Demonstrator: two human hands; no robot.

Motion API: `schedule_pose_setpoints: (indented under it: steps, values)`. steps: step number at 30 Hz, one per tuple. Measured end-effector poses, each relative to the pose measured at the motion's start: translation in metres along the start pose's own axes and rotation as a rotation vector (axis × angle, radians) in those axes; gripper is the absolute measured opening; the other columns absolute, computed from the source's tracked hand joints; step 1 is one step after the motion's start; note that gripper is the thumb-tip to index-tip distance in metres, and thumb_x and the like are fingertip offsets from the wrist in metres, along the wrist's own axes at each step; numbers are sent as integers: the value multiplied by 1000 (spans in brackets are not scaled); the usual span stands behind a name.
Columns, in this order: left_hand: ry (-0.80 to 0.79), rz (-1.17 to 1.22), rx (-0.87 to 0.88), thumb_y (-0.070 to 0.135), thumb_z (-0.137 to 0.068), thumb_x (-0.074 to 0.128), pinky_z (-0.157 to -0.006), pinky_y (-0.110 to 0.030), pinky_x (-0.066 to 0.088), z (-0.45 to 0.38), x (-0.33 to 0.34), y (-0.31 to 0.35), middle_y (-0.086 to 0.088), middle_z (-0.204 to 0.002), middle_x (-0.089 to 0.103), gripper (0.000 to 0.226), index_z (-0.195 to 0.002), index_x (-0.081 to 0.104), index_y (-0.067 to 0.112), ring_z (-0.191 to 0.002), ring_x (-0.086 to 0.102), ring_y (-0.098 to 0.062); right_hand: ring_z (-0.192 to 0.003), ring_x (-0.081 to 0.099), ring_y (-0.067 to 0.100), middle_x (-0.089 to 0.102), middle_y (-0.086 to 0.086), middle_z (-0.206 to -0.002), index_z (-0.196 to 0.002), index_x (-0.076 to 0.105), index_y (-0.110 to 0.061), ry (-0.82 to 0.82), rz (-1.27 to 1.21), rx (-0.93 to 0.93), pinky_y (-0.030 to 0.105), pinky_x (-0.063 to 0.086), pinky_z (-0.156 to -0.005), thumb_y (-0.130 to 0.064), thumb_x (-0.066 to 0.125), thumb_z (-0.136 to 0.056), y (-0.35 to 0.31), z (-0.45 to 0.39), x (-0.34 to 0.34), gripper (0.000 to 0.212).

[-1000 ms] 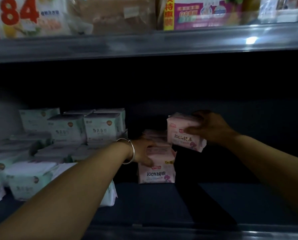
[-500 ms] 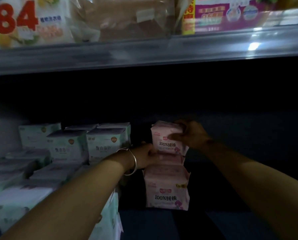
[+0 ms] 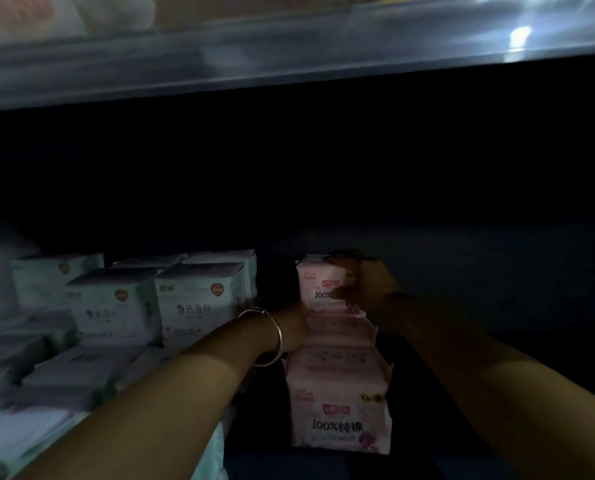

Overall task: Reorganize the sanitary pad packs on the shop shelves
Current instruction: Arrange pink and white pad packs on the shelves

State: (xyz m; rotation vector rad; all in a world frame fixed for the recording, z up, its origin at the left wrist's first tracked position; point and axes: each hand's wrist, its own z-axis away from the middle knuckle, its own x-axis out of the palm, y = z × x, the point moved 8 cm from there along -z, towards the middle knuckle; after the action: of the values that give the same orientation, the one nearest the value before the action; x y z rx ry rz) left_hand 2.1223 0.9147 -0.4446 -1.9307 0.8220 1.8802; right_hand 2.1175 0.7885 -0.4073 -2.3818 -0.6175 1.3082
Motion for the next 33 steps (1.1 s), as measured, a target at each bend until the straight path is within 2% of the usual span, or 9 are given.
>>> schedule_pose_setpoints:
  steps: [4,7,11,13,15,19,23,28,33]
  values:
    - [20,13,-13,14,-100,37,-100,-24,30,-5,3,0,-16,-142,41,39,-137,41,2,-128,42,-25,-127,44,23,39,5,-144,-139,45,-17,-12,34,-4,26,41,-104,-7,71,-79,5,-3,4,65]
    - [-1,6,-13,22,-99,39,-96,-21,33,-4,5,-1,-13,-139,43,40,-136,42,6,-125,44,-25,-127,44,23,31,5,-148,-140,43,-21,29,34,7,23,41,-102,-7,71,-80,7,-1,4,67]
    - [11,-9,-26,23,-99,39,-98,-24,35,5,0,0,-14,-139,42,41,-137,40,9,-124,45,-27,-142,25,25,-13,4,-158,-148,21,-28,29,42,37,35,33,-112,-9,72,-79,4,8,-3,88]
    - [24,-1,-19,21,-99,39,-99,-24,35,15,-4,7,-14,-139,42,41,-138,41,9,-124,45,-27,-143,23,27,-19,3,-157,-149,14,-31,47,28,55,34,34,-111,-9,70,-82,2,18,-12,90]
    - [34,1,-3,19,-98,39,-96,-22,35,29,-8,15,-14,-138,42,40,-137,42,9,-123,45,-27,-140,29,25,-7,6,-159,-150,15,-27,46,74,79,27,37,-103,-8,63,-87,-2,35,-21,81]
    - [75,-10,16,14,-99,39,-94,-23,37,66,-16,38,-15,-138,44,38,-135,44,5,-123,46,-27,-116,55,27,54,12,-134,-132,52,-12,-7,299,39,24,42,-89,-17,52,-94,-20,84,-33,38]
    - [124,-27,51,16,-96,45,-100,-26,35,115,-16,67,-12,-139,45,40,-135,46,7,-126,45,-27,-107,57,29,58,12,-125,-126,58,-16,-98,376,45,24,44,-80,-21,51,-94,-35,146,-43,34]
    - [182,-53,71,25,-93,53,-99,-26,33,191,1,99,-13,-137,45,44,-134,47,11,-125,43,-27,-114,50,33,60,13,-124,-119,61,-6,-118,481,-56,37,41,-98,-18,58,-86,-70,244,-59,35]
    - [201,-85,117,26,-88,58,-103,-39,36,273,39,127,-10,-132,44,44,-129,48,13,-124,38,-29,-110,51,32,61,11,-116,-110,61,-5,-165,455,-82,38,42,-93,-14,57,-81,-83,351,-53,30]
